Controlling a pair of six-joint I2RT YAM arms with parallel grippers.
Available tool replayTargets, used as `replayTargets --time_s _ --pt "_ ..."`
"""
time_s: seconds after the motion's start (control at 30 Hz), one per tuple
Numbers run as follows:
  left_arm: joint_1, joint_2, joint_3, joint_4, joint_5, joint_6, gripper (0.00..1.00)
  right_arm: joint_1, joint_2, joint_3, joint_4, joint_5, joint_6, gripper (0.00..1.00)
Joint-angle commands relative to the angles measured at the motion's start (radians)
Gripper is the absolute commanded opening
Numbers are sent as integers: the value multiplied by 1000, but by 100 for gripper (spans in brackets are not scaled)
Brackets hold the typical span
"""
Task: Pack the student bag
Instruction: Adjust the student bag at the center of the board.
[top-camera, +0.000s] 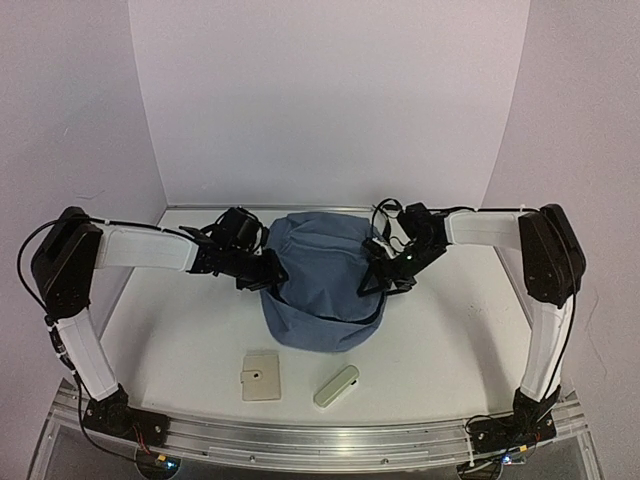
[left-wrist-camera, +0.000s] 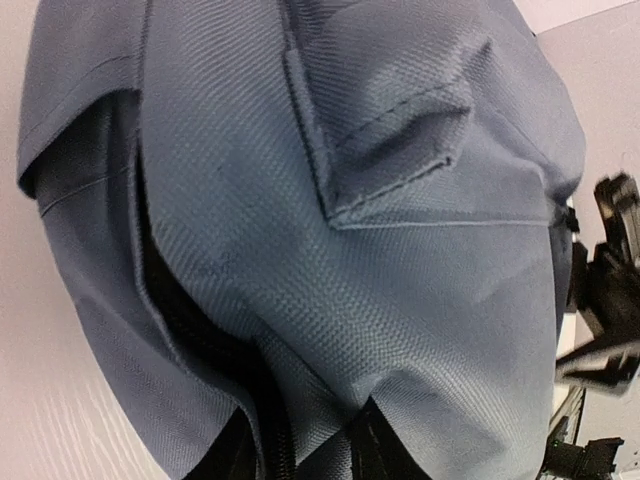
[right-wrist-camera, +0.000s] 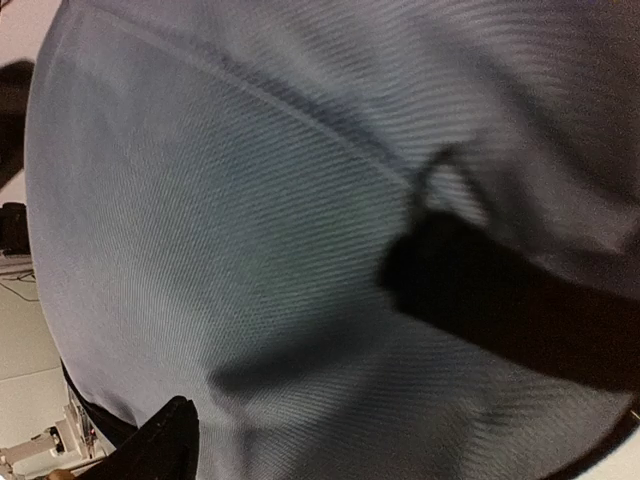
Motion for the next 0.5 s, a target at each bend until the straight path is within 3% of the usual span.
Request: replayTargets --time_s 0.0,0.1,0.2,0.37,0.47 --pt "101 151 180 58 120 81 27 118 -14 48 -1 -57 -13 75" --pt "126 267 373 -40 171 159 28 208 6 102 12 -28 -7 76" --pt "168 319 489 -110 155 187 40 260 10 183 12 -35 3 77" --pt "234 134 374 -100 56 188 67 193 -90 237 2 13 -15 84" --pt "233 27 289 -128 28 190 72 48 -116 254 0 10 5 85"
